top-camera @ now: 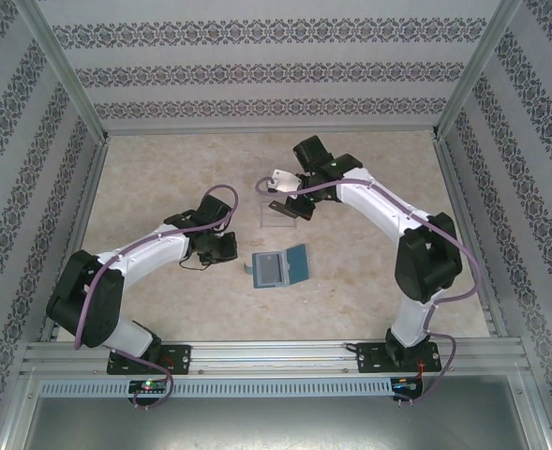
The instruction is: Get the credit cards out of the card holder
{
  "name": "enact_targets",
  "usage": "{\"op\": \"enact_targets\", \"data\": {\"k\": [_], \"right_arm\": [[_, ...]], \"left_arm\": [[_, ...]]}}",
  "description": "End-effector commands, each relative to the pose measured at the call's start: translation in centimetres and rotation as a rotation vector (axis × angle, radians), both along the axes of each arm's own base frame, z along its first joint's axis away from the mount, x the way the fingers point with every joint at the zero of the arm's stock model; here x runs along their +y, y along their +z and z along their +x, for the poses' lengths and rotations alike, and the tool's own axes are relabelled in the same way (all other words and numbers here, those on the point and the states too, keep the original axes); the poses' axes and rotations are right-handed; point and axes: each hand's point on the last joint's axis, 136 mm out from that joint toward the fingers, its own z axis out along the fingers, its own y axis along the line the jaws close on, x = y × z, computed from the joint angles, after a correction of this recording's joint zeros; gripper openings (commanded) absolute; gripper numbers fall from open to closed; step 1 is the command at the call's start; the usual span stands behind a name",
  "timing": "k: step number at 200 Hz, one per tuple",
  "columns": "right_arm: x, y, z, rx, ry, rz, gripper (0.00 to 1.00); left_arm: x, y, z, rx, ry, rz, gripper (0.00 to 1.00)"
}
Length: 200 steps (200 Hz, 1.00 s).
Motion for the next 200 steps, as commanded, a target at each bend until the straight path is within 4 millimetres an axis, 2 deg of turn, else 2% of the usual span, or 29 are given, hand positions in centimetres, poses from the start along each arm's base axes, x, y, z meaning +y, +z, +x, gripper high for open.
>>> {"op": "enact_targets", "data": {"k": [1,44,92,155,200], "right_arm": [[-0.4,-0.8,-0.5,0.033,0.126,-0.063,0.0],[-0.3,-2.0,0.8,0.06,0.197,-0.134,0.0],[0.4,-2.0,2.3,0.06,0.234,-0.17,0.0],[1.1,-3.2,2.9,0.11,0.277,-0.199,0.0],[1.3,-4.5,2.3,0.171,0.303,-0.215,0.0]], "left_arm": [[0.8,0.7,0.9,-0.04,0.034,-0.008,0.1],[1.5,0.5,1.1,-0.032,0.055,-0.011,0.1],[1.9,0.3,1.1,-0.027,0.072,-0.014,0.1],[2.5,0.6,1.4,-0.028,0.078,-0.016,0.11],[2.9,0.7,1.2,-0.031,0.086,-0.013,0.11]]}}
